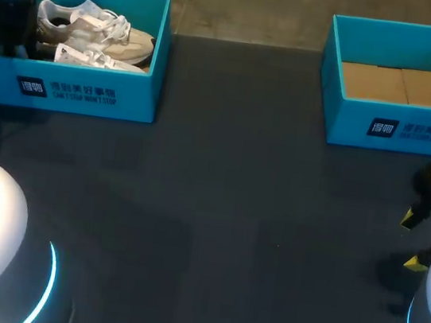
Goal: Take the shoe out of the shoebox, open the shoe tongue, remove and reinsert the insole, then place the shoe into the shoebox
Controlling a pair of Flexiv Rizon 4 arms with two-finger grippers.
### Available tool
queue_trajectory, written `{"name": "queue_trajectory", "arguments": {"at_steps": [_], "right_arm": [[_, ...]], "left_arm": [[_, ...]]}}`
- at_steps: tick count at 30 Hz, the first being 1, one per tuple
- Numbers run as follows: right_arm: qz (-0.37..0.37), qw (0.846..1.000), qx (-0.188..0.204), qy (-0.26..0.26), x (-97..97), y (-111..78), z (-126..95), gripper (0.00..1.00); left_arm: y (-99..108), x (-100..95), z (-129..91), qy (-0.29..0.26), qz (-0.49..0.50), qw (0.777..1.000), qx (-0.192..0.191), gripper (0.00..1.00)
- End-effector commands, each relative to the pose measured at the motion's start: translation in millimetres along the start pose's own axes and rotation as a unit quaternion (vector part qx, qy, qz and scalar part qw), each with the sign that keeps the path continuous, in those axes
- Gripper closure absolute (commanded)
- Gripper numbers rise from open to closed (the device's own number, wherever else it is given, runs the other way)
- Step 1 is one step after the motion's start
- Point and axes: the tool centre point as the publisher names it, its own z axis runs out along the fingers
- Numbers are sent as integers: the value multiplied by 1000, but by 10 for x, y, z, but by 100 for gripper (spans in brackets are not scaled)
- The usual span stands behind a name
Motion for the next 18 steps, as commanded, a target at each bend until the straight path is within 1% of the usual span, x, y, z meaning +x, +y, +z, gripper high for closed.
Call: {"name": "queue_trajectory", "arguments": {"at_steps": [1, 5, 9, 18], "right_arm": [[0, 1000, 1, -1, 10, 0, 4, 0], [0, 1000, 1, -1, 10, 0, 4, 0], [0, 1000, 1, -1, 10, 0, 4, 0], [0, 1000, 1, -1, 10, 0, 4, 0]], "left_arm": [[-18, -38, -25, -3, 11, 1000, 0, 100], [-56, -58, -63, 2, 13, 1000, -7, 100], [-66, -68, -51, 2, 14, 1000, -2, 100], [-77, 72, -232, -14, 3, 1000, -9, 100]]}}
